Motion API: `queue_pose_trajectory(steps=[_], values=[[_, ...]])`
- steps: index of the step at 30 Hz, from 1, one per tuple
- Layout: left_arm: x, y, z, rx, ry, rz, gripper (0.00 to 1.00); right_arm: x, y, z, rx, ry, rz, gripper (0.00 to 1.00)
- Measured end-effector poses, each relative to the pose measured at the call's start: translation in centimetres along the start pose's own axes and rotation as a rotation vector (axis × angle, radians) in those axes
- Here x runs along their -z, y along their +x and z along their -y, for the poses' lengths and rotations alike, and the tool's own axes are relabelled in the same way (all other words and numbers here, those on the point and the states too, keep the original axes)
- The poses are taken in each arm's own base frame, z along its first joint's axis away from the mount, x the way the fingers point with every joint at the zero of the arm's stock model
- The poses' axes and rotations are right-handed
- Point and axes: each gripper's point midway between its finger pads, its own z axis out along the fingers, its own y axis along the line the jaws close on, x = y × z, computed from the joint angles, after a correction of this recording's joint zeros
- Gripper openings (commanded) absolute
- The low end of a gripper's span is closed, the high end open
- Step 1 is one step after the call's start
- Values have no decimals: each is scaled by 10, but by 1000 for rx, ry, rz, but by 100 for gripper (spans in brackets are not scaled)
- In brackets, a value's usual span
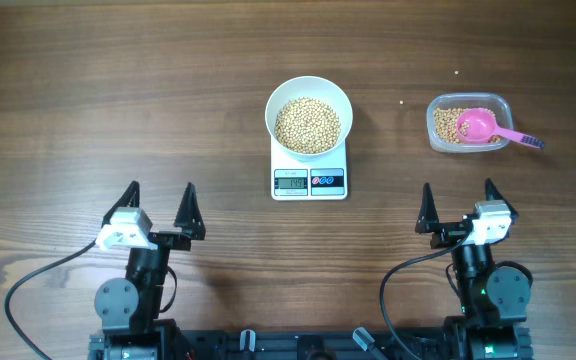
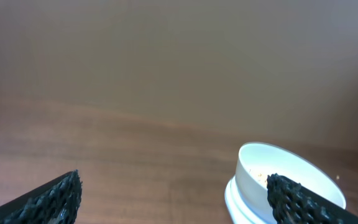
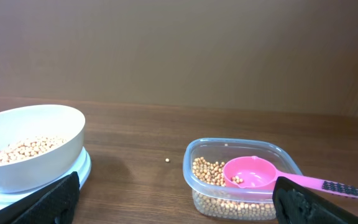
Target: Scoop item into bowl and weigh 150g on scale
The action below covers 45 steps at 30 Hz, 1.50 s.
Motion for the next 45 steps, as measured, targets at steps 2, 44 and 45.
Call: queue_pose_trajectory(steps=[2, 44, 45], values=[[1, 9, -2, 5, -8, -33, 100, 0, 0, 0, 0, 0, 0, 100], [3, 30, -17, 20, -96, -111, 100, 0, 0, 0, 0, 0, 0, 100], [3, 29, -18, 20, -102, -109, 100, 0, 0, 0, 0, 0, 0, 100]])
